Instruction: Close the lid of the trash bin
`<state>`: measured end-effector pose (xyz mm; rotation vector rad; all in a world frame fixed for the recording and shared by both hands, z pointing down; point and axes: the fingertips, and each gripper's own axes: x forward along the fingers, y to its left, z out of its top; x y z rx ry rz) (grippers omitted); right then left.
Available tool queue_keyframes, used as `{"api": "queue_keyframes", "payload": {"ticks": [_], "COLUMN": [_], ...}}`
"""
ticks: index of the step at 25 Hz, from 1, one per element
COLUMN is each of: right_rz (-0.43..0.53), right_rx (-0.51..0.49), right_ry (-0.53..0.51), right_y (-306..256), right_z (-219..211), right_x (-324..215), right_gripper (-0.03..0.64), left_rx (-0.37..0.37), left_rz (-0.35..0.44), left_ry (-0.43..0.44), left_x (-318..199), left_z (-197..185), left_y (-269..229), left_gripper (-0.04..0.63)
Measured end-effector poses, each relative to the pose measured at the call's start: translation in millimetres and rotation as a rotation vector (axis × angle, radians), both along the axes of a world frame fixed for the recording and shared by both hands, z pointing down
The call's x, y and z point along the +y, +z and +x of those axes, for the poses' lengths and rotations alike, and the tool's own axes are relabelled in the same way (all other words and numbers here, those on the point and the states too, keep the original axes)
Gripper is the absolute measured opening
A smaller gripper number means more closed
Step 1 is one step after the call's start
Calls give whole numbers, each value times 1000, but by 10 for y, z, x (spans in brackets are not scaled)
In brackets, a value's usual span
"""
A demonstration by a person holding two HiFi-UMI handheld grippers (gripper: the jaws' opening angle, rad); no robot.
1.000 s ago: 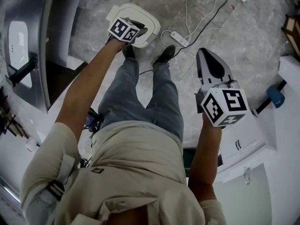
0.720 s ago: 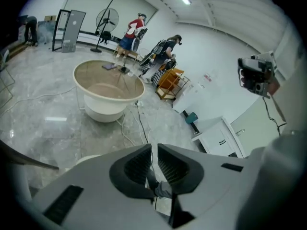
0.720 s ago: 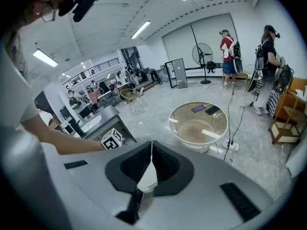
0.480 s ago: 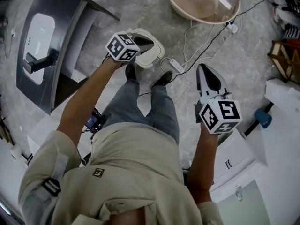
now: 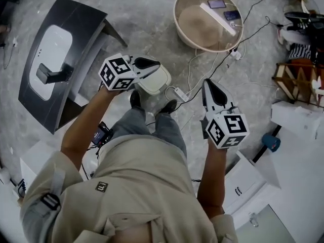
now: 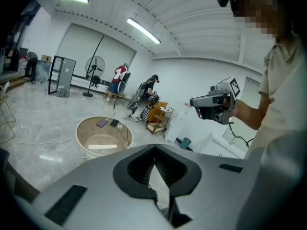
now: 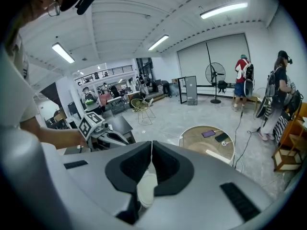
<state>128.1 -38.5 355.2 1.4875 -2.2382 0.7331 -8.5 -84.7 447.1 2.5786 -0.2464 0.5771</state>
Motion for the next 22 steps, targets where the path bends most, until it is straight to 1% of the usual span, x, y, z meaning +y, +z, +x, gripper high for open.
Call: {"api": "queue_keyframes", "payload": {"ticks": [6,10,13,17,22], "right_rz": [85,139,181,232,270], "right_rx": [-11,-8,1,17,20], "right_ry": [-36,-52,-52,-34,-28], "right_y": [-547,-875,-1111,-1364,-1572], "right_z": [-298,-449,-479,-458,-525], "right_x": [-73,-75,-47,44,186], "right_gripper": [25,25,25,23,23], "left_rx": [109,161,196,225,225], "left_rz": [95,163,211,274,360], "left_ry": [-14,-29,-50,-55,-42], "left_x": [17,44,60,148,295], "left_z": [-243,-433,-560,-701,-884], "left_y": [-873,-1337,-1651,-2011,-2339], "left_gripper": [17,16,17,17,17]}}
